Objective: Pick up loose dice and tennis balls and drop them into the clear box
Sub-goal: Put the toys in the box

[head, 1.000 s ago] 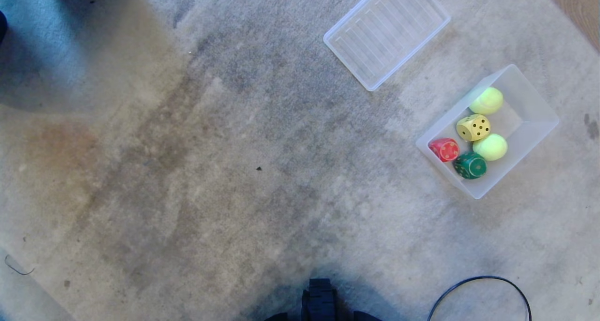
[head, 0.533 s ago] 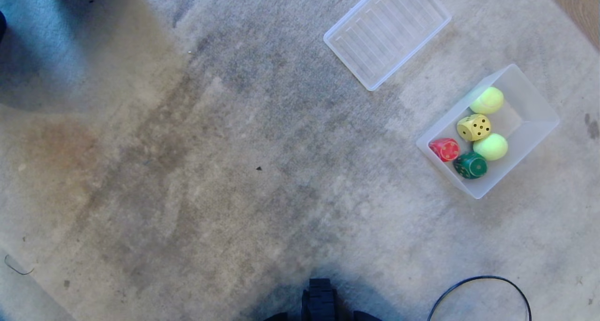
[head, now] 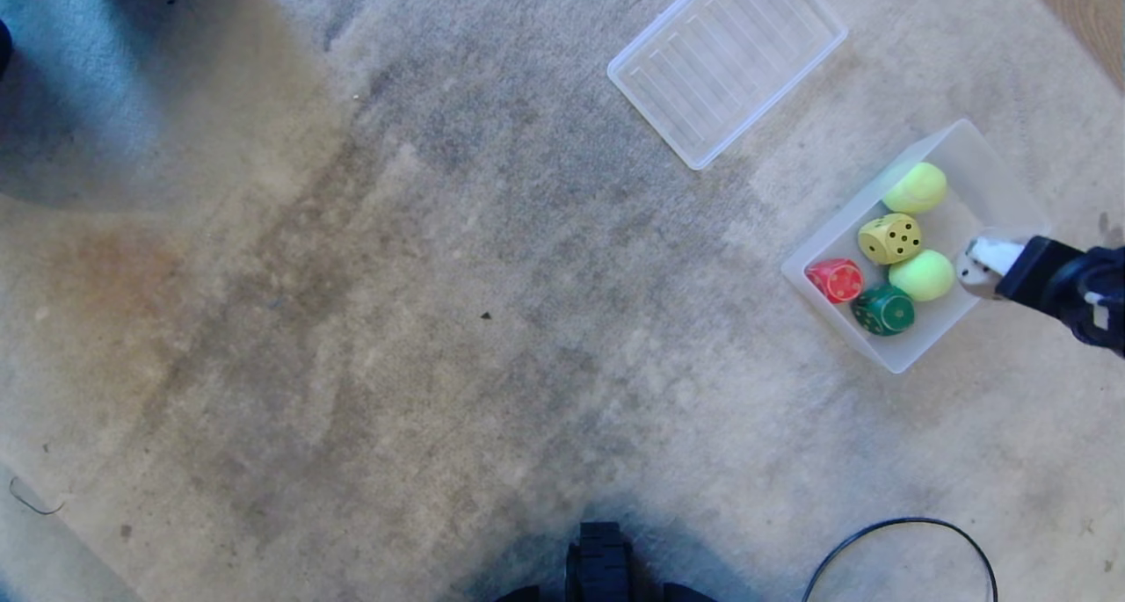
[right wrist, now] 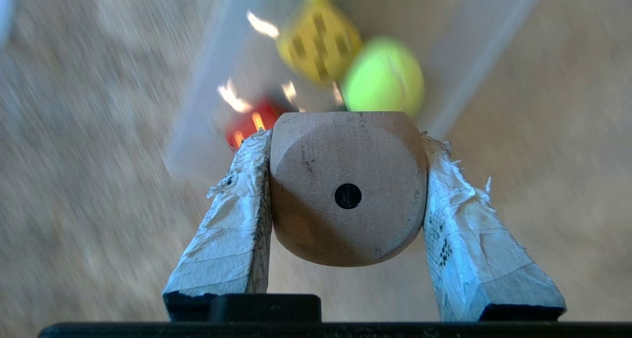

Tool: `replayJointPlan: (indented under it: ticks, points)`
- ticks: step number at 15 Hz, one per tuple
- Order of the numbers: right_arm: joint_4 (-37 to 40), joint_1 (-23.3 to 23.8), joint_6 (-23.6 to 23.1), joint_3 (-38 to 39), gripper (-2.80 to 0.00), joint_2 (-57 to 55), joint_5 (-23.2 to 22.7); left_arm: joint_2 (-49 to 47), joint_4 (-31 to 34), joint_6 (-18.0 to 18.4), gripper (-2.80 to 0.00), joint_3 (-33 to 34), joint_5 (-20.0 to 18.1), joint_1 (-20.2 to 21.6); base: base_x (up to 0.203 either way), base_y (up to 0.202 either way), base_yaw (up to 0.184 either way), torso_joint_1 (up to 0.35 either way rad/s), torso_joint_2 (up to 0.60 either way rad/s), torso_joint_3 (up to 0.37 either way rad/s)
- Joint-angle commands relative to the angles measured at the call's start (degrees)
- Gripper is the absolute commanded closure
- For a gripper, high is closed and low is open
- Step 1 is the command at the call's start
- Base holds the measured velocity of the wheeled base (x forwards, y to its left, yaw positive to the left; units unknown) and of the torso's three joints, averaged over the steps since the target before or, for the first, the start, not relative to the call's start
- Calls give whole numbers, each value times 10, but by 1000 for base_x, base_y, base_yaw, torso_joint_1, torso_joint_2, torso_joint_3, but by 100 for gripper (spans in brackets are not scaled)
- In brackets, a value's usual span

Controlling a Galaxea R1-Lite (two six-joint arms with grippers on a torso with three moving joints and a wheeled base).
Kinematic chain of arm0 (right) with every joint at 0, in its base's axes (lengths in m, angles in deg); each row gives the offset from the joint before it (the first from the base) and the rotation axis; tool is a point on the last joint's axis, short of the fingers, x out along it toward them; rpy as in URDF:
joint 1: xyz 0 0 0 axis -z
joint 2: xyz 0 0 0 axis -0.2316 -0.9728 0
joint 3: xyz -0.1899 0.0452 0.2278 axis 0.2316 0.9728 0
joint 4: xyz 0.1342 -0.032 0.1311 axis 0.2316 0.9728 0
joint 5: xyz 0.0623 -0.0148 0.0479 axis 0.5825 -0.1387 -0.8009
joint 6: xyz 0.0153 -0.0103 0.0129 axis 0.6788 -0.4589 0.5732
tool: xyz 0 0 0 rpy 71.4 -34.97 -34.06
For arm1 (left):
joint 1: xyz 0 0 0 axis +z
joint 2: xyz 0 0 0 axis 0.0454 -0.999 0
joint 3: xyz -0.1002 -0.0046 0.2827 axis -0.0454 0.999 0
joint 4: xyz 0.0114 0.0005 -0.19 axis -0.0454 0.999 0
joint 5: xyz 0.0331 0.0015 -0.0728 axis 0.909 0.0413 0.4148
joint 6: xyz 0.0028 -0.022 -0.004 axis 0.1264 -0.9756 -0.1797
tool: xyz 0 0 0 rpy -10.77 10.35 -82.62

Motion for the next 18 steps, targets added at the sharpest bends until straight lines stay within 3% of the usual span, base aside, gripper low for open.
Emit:
replayJointPlan:
  ticks: [1,7,8,13,18]
  points:
    - [-23,11,13,-57,0,-91,0,0,1,0,0,0,0,0,0,0,0,0,0,0]
    - [-24,72,18,-104,0,-138,3,0,1,1,0,0,0,0,0,0,0,0,0,0]
    - [-24,82,20,-109,-280,-137,0,0,1,0,0,0,0,0,0,0,0,0,0,0]
    - [-24,101,15,-114,-280,-133,-1,0,1,0,0,0,0,0,0,0,0,0,0,0]
    - [-7,67,16,-51,-280,-61,-1,0,2,-2,0,0,0,0,0,0,0,0,0,0]
